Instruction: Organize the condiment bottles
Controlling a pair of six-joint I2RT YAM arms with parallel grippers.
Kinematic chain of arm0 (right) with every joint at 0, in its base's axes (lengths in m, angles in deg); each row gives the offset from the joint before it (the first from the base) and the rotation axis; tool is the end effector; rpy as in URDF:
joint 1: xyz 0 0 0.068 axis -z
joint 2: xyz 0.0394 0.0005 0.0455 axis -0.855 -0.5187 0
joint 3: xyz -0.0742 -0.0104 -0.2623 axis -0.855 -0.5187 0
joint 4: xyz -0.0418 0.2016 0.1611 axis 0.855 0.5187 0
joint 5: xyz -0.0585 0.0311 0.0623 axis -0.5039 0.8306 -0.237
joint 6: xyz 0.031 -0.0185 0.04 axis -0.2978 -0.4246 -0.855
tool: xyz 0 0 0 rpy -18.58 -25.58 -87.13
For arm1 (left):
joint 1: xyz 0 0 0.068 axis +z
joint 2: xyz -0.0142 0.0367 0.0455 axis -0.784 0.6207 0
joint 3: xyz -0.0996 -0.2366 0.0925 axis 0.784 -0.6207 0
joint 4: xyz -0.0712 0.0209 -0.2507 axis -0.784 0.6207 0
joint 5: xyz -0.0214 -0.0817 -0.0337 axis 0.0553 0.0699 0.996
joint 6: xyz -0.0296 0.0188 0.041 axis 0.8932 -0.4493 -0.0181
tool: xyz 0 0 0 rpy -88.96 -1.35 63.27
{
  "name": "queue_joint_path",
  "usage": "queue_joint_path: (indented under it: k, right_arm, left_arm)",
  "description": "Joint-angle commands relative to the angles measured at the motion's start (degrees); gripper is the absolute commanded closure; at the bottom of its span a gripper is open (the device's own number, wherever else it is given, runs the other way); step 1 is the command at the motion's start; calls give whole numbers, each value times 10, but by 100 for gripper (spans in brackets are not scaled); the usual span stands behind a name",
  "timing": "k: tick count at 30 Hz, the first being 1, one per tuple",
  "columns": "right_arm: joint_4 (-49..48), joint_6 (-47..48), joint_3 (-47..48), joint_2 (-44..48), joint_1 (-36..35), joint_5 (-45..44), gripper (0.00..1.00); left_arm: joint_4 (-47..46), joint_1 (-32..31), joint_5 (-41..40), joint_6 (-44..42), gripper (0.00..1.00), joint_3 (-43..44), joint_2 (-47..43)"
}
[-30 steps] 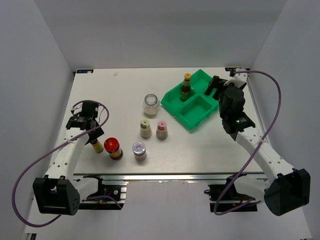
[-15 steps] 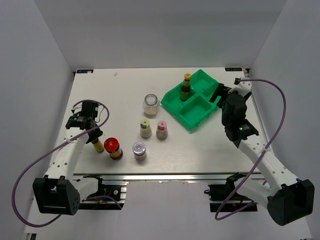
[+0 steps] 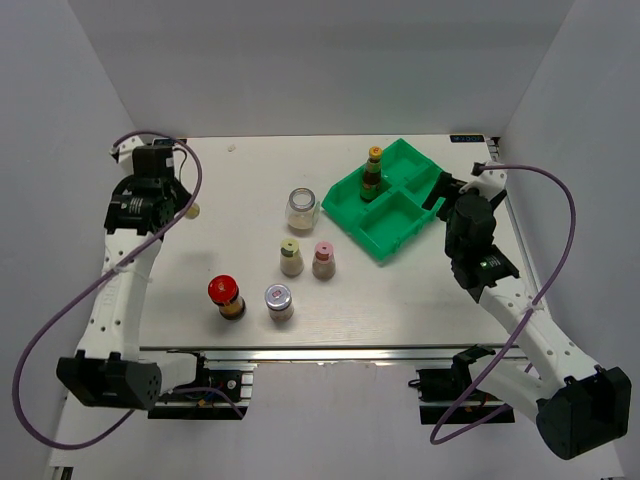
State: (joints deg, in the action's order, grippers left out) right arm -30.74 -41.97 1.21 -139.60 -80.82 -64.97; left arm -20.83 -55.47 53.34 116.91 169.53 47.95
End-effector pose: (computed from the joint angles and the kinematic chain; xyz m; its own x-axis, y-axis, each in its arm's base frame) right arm 0.2183 0.0656 0.3339 -0.0065 0.1894 -0.9819 0.2580 0.9490 0.1814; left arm 0.2297 -0.0004 0.3945 -0.4295 -0.4697 -0.7713 -0.5790 0.7987 -0.1639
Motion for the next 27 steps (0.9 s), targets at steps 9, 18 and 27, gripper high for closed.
queue_joint_path:
  k: [9,18,27]
  right_arm:
    - [16,-22,1,44,4,-82,11]
    - [40,-32,-14,84,6,-84,11]
    - [65,-30,-11,87,6,-100,11]
  left_arm:
    - [-138,-166,53,-80,100,314,259]
    - [-182,-250,193,-131,100,464,444]
    - [-165,-293,198,-151,100,517,524]
